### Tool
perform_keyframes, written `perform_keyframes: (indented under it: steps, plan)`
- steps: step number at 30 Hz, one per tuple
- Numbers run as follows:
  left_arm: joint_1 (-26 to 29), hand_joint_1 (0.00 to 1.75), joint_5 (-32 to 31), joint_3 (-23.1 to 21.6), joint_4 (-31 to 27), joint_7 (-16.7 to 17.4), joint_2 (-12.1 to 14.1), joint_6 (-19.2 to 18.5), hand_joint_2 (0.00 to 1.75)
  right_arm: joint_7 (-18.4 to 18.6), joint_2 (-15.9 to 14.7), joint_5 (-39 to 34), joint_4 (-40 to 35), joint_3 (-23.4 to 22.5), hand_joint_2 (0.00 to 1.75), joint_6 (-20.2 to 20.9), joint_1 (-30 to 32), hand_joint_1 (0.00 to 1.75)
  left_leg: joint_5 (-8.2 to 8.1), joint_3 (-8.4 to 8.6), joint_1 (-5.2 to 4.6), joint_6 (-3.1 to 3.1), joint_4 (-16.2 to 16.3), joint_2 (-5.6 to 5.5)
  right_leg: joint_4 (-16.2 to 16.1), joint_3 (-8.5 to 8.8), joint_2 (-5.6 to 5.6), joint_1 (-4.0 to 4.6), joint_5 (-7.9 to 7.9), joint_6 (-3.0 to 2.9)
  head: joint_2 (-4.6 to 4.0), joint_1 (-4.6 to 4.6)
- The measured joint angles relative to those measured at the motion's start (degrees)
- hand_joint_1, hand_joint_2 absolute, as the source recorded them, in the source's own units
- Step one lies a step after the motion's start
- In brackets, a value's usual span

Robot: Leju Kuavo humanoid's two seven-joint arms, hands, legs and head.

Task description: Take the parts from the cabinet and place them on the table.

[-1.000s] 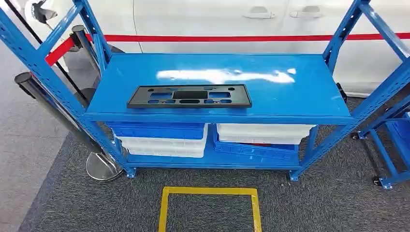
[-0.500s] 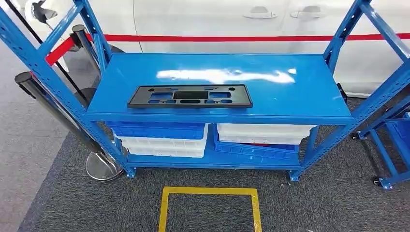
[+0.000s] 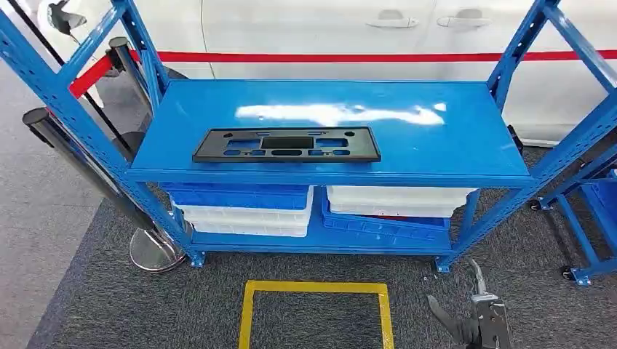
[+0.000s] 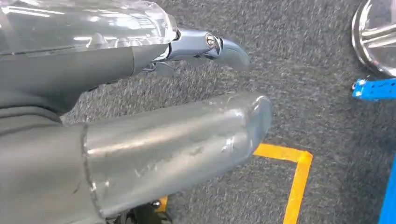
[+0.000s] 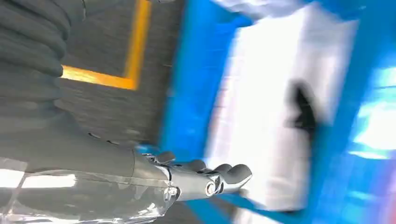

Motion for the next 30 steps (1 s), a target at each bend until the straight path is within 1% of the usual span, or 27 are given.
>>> perform_keyframes:
  steps: [2, 5, 6, 7, 8, 9, 10, 11, 12, 13, 14, 15, 16, 17, 18, 19, 20, 21, 22, 23, 24, 25, 26, 27, 28, 29, 30]
  plan:
    - [-0.1, 0.0, -0.7, 0.0, 0.4, -0.6, 0.2, -0.1, 0.0, -1.3, -0.7, 0.0, -4.0, 2.2, 1.75, 0.2, -0.1, 0.0, -0.07, -0.1, -0.05, 0.24, 0.2, 0.0, 0.0, 0.0, 0.0, -0.05, 0.04, 0.21, 0.0, 0.04]
    - [-0.4, 0.0, -1.6, 0.0, 0.8, -1.4, 0.4, -0.1, 0.0, -2.9, -1.7, -0.2, -9.7, 5.3, 1.75, 0.3, -0.4, 0.0, 0.01, -0.28, -0.19, 0.71, 0.3, -0.01, -0.3, 0.04, -0.02, -0.16, 0.25, 0.67, 0.0, 0.02]
    - [-0.5, 0.0, -1.8, 0.0, 0.9, -1.8, 0.5, -0.1, 0.0, -3.5, -2.1, -0.2, -11.8, 6.5, 1.75, 0.3, -0.6, 0.0, 0.34, -0.18, -0.1, 1.17, -0.4, 0.0, -0.5, 0.2, -0.01, -0.05, 0.4, 1.01, 0.0, 0.0]
    - [-0.5, 0.0, -2.0, 0.0, 1.0, -2.0, 0.4, -0.1, 0.0, -4.0, -2.5, -0.2, -13.7, 7.5, 1.75, 0.3, -0.7, 0.0, 1.04, 0.59, 0.75, 1.6, -1.3, 0.16, -0.2, 0.18, -0.07, -0.01, 0.01, 1.21, 0.0, 0.05]
    - [-0.7, 0.0, -2.3, 0.1, 1.1, -2.3, 0.5, -0.1, 0.0, -4.6, -3.0, -0.3, -15.5, 8.6, 1.75, 0.4, -0.9, 0.0, 1.25, 0.82, 0.6, 1.83, -1.8, 0.1, 1.3, -0.49, -0.07, -0.02, -1.08, 1.4, 0.0, 0.17]
    - [-0.8, 0.0, -2.7, 0.1, 1.2, -2.6, 0.5, -0.2, 0.0, -5.0, -3.5, -0.5, -16.9, 9.4, 0.0, 0.5, -1.1, 0.0, 1.35, 0.75, 0.59, 1.98, -1.8, 0.18, 4.9, -2.35, -0.04, -0.03, -3.26, 1.41, 0.0, 0.33]
    - [-0.8, 0.0, -2.9, 0.1, 1.3, -2.9, 0.5, -0.2, 0.0, -5.3, -4.0, -0.8, -18.6, 10.6, 0.0, 0.8, -1.3, 0.0, 1.34, 0.69, 0.56, 1.99, -1.8, 0.17, 9.8, -4.79, -0.04, -0.12, -5.49, 1.53, 0.0, 0.39]
    - [-0.8, 0.0, -3.0, 0.2, 1.4, -3.1, 0.5, -0.2, 0.0, -5.5, -4.4, -1.3, -20.1, 11.6, 0.0, 1.2, -1.3, 0.0, 1.29, 0.69, 0.52, 2.02, -1.8, 0.17, 14.1, -7.08, -0.05, -0.16, -6.98, 1.67, 0.0, 0.39]
    - [-0.9, 0.0, -3.5, 0.2, 1.6, -3.3, 0.5, -0.2, 0.0, -5.6, -4.7, -1.9, -21.4, 12.8, 0.0, 1.7, -1.4, 0.0, 1.22, 0.71, 0.52, 2.02, -1.7, 0.17, 16.9, -8.78, -0.06, -0.17, -7.25, 1.75, 0.0, 0.37]
    - [-0.9, 0.0, -3.9, 0.2, 1.7, -3.6, 0.5, -0.2, 0.0, -5.6, -5.0, -2.6, -22.7, 14.0, 0.0, 2.2, -1.6, 0.0, 1.12, 0.85, 0.53, 1.9, -1.7, 0.1, 16.5, -8.99, -0.07, -0.21, -5.93, 1.78, 0.0, 0.39]
    - [-0.9, 0.0, -4.2, 0.4, 1.8, -3.9, 0.5, -0.2, 0.0, -5.5, -5.5, -3.4, -24.1, 15.4, 0.0, 2.9, -1.8, 0.0, 0.96, 1.09, 0.54, 1.8, -1.7, 0.01, 13.5, -7.76, -0.08, -0.29, -3.39, 1.74, 0.0, 0.39]
    - [-0.9, 0.0, -4.6, 0.6, 1.8, -4.2, 0.4, -0.2, 0.0, -5.3, -6.0, -4.1, -25.5, 16.8, 0.0, 3.4, -2.1, 0.0, 0.71, 1.44, 0.54, 1.58, -1.6, -0.08, 8.4, -5.39, -0.08, -0.31, -0.27, 1.61, 0.0, 0.39]
    - [-0.9, 0.0, -5.0, 0.8, 1.8, -4.4, 0.4, -0.2, 0.0, -5.1, -6.4, -4.7, -26.8, 18.1, 0.0, 4.0, -2.4, 0.0, 0.38, 1.78, 0.54, 1.34, -1.5, -0.15, 3.1, -2.91, -0.08, -0.3, 2.43, 1.4, 0.0, 0.42]
    - [-0.9, 0.0, -5.3, 1.0, 1.9, -4.7, 0.5, -0.2, 0.0, -4.8, -6.9, -5.4, -27.9, 19.4, 0.0, 4.5, -2.8, 0.0, 0.08, 1.41, 0.51, 1.01, -1.4, -0.16, 0.8, -1.59, -0.02, -0.2, 2.0, 0.94, 0.0, 0.42]
    - [-1.2, 0.0, -5.9, 1.1, 2.0, -5.1, 0.5, -0.2, 0.0, -4.5, -7.2, -6.1, -29.2, 20.9, 0.0, 5.2, -3.1, 0.0, -0.21, 1.31, 0.14, 0.54, -0.8, -0.19, -0.5, -1.51, -0.02, 0.09, 1.75, 0.68, 0.0, 0.42]
    - [-1.3, 0.0, -6.1, 1.2, 2.2, -5.4, 0.5, -0.2, 0.0, -4.1, -7.6, -6.7, -30.3, 22.0, 0.0, 5.7, -3.2, 0.0, -0.15, 1.16, 0.26, 0.32, -1.0, -0.16, -0.1, -1.74, 0.03, 0.13, 1.69, 0.52, 0.0, 0.35]
    - [-1.2, 0.0, -6.6, 1.2, 2.2, -5.6, 0.5, -0.2, 0.0, -3.9, -8.0, -7.5, -31.5, 23.2, 0.0, 6.3, -3.3, 0.0, -0.2, 0.99, 0.36, -0.06, -1.2, -0.16, 0.1, -1.79, 0.09, 0.3, 1.48, 0.18, 0.0, 0.41]
    - [-1.2, 0.0, -7.1, 1.3, 2.3, -5.9, 0.5, -0.2, 0.0, -3.7, -8.3, -8.0, -32.4, 24.1, 0.0, 6.8, -3.4, 0.0, -0.32, 1.16, 0.36, -0.37, -1.2, -0.16, 0.0, -1.73, 0.15, 0.27, 1.48, -0.11, 0.0, 0.35]
    - [-1.4, 0.0, -7.3, 1.4, 2.3, -6.1, 0.6, -0.2, 0.0, -3.4, -8.4, -8.5, -33.2, 24.9, 0.0, 7.3, -3.5, 0.0, -0.88, 1.29, 0.38, -0.69, -0.8, -0.14, -0.6, -1.38, 0.07, -0.21, 1.68, -0.54, 0.0, 0.37]
    - [-1.4, 0.0, -7.8, 1.5, 2.4, -6.1, 0.6, -0.2, 0.0, -3.1, -8.6, -8.9, -33.9, 25.7, 0.0, 7.7, -3.7, 0.0, -1.77, 0.98, 0.48, -0.98, 0.6, -0.03, -0.8, -1.11, -0.04, -0.2, 1.57, -0.81, 0.0, 0.3]
    - [-1.5, 0.0, -8.1, 1.5, 2.4, -6.1, 0.7, -0.2, 0.0, -2.8, -8.9, -9.0, -34.7, 26.4, 0.0, 8.0, -3.9, 0.0, -3.99, -0.82, 0.58, -1.26, 4.3, 0.0, -0.8, -1.05, -0.17, -0.22, 1.43, -1.13, 0.0, -0.13]
    - [-1.6, 0.0, -8.2, 1.5, 2.5, -6.1, 0.8, -0.2, 0.0, -2.4, -9.1, -9.0, -35.0, 27.1, 0.0, 8.0, -4.0, 0.0, -6.35, -3.29, 0.77, -1.53, 9.1, 0.01, -0.8, -1.01, -0.27, -0.18, 1.35, -1.24, 0.0, -0.17]
    - [-1.6, 0.0, -8.5, 1.6, 2.6, -6.1, 0.8, -0.2, 0.0, -2.0, -9.2, -9.0, -35.2, 27.6, 0.0, 8.0, -4.0, 0.0, -8.22, -5.89, 0.89, -1.74, 14.0, 0.01, -0.7, -1.02, -0.32, -0.14, 1.28, -1.31, 0.0, -0.13]
    - [-1.6, 0.0, -8.8, 1.6, 2.7, -6.1, 0.8, -0.2, 0.0, -1.6, -9.4, -8.6, -35.3, 28.0, 0.0, 7.8, -3.9, 0.0, -8.76, -7.69, 1.0, -1.91, 17.1, 0.01, -0.7, -0.99, -0.3, -0.14, 1.21, -1.32, 0.0, -0.2]
    - [-1.6, 0.0, -8.9, 1.6, 2.7, -6.1, 0.8, -0.2, 0.0, -1.0, -9.5, -7.9, -35.3, 28.3, 1.75, 7.3, -3.9, 0.0, -7.82, -8.24, 1.1, -1.99, 17.4, 0.02, -0.7, -0.85, -0.25, -0.15, 1.09, -1.3, 0.0, -0.17]
    - [-1.4, 0.0, -9.0, 1.7, 2.7, -6.1, 0.8, -0.2, 0.0, -0.4, -9.6, -7.0, -35.3, 28.7, 1.75, 6.7, -3.8, 0.0, -5.62, -7.55, 1.2, -2.03, 15.2, 0.03, -0.7, -0.62, -0.16, -0.18, 0.94, -1.21, 0.0, -0.17]
    - [-1.4, 0.0, -9.1, 2.0, 2.8, -6.1, 0.9, -0.3, 0.0, 0.6, -9.7, -5.4, -35.5, 28.9, 1.75, 5.7, -3.6, 0.0, -2.3, -5.56, 1.32, -2.02, 10.4, 0.03, -0.6, -0.26, -0.1, -0.24, 0.7, -0.99, 0.0, -0.18]
